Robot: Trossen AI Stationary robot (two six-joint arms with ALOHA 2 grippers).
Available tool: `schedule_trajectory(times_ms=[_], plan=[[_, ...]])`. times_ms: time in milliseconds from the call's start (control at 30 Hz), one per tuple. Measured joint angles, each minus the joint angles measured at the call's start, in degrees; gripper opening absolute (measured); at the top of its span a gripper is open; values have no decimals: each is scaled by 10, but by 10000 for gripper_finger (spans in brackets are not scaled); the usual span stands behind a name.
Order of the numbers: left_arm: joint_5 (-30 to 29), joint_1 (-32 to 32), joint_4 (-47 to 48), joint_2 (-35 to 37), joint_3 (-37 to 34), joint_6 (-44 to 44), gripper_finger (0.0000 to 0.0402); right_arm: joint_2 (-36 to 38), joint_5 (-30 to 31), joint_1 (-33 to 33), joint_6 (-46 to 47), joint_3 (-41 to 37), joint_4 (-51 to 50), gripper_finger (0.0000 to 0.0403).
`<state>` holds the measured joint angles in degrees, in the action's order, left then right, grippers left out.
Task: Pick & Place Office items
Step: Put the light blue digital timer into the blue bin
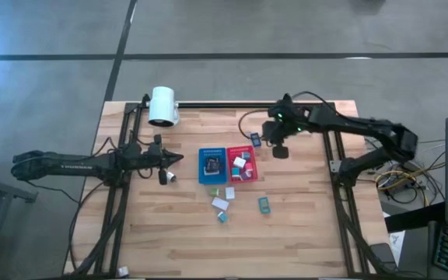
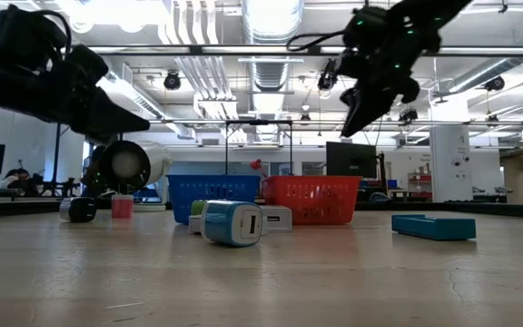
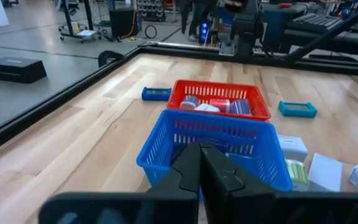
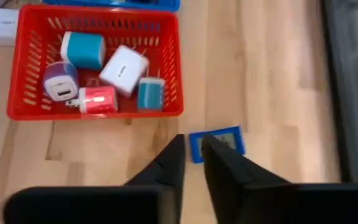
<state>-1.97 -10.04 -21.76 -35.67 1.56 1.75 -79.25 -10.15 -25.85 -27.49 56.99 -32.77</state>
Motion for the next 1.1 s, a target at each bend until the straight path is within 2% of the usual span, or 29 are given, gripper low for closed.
schedule_trajectory(times_ms=[233, 333, 433, 500, 733, 933, 1100], plan=[[0, 0, 14, -5, 0, 0, 8, -109, -28, -10, 47, 113, -121, 165], [0, 0, 19, -6, 0, 0, 8, -136, -53, 3, 62, 128, -165, 207], [0, 0, 21, -6, 0, 0, 10, -147, -95, 25, 88, 126, -195, 232], [0, 0, 21, -6, 0, 0, 10, -146, -110, 48, 116, 113, -196, 241], [0, 0, 20, -5, 0, 2, 10, -129, -104, 166, 189, 76, -189, 247], [0, 0, 1, -5, 0, 4, 6, -100, -39, 277, 253, 44, -138, 247], [0, 0, -14, -5, 0, 4, 9, -92, 1, 340, 256, 15, -65, 247]])
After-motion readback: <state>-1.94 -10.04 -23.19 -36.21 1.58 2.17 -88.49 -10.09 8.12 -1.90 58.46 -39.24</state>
